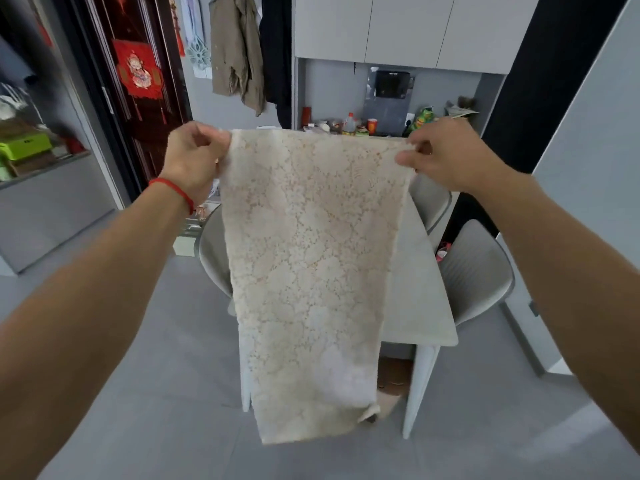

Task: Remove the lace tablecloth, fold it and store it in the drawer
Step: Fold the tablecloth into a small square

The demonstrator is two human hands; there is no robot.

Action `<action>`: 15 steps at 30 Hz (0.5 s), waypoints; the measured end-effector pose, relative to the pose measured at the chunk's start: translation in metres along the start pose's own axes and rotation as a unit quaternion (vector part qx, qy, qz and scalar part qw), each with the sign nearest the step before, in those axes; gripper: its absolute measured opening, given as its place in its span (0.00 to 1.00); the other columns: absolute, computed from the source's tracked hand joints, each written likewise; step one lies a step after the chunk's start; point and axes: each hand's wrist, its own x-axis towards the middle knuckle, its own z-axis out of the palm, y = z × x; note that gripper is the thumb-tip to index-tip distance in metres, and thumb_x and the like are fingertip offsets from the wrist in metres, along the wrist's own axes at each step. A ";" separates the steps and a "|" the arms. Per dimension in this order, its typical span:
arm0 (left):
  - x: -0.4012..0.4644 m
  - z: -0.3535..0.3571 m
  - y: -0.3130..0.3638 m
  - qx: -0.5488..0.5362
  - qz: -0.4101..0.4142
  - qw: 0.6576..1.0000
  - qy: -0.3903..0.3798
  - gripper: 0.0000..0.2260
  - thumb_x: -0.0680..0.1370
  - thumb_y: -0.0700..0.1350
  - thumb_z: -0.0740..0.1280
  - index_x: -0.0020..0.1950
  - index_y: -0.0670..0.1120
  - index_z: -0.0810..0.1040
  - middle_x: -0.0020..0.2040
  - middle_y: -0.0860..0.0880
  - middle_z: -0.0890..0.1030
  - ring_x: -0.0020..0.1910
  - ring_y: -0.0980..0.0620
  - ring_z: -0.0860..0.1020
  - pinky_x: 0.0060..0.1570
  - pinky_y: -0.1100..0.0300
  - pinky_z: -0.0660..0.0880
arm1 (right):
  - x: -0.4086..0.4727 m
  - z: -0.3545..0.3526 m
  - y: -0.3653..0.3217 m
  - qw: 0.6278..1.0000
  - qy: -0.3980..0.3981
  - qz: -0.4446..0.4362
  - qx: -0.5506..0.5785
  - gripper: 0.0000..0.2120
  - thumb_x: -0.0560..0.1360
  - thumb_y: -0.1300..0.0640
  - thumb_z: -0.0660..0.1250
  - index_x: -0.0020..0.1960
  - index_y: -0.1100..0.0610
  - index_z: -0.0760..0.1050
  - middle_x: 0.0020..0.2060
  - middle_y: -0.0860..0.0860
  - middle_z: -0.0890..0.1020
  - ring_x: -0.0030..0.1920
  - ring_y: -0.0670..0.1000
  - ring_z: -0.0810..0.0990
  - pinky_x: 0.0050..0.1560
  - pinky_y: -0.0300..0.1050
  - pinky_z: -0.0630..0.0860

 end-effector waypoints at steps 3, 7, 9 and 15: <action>0.002 0.010 -0.003 0.005 -0.014 1.000 -0.010 0.12 0.82 0.33 0.62 0.42 0.47 0.72 0.42 0.47 0.78 0.37 0.53 0.77 0.38 0.57 0.75 | 0.004 -0.001 -0.004 1.000 -0.008 0.000 -0.012 0.20 0.81 0.50 0.70 0.50 0.69 0.82 0.41 0.63 0.83 0.44 0.63 0.81 0.52 0.55 0.78; 0.007 0.009 0.004 -0.081 -0.081 0.993 0.036 0.12 0.78 0.31 0.61 0.40 0.47 0.74 0.32 0.51 0.78 0.28 0.57 0.78 0.31 0.63 0.75 | 0.003 0.008 0.005 0.999 -0.003 0.044 -0.001 0.16 0.80 0.52 0.73 0.58 0.64 0.81 0.48 0.58 0.83 0.49 0.60 0.81 0.52 0.51 0.76; 0.008 0.003 0.006 -0.083 -0.089 0.992 0.046 0.10 0.76 0.34 0.65 0.38 0.47 0.75 0.31 0.52 0.80 0.27 0.57 0.79 0.32 0.63 0.76 | -0.003 0.013 0.011 0.997 0.010 0.072 0.038 0.14 0.79 0.53 0.74 0.61 0.60 0.80 0.48 0.54 0.81 0.51 0.57 0.81 0.51 0.47 0.73; -0.016 -0.008 0.001 0.196 -0.004 0.977 -0.087 0.24 0.68 0.72 0.71 0.49 0.54 0.86 0.49 0.53 0.85 0.47 0.57 0.82 0.47 0.62 0.78 | -0.017 0.024 0.011 0.974 0.036 0.115 0.190 0.17 0.76 0.55 0.78 0.62 0.50 0.77 0.43 0.52 0.85 0.43 0.51 0.87 0.49 0.51 0.85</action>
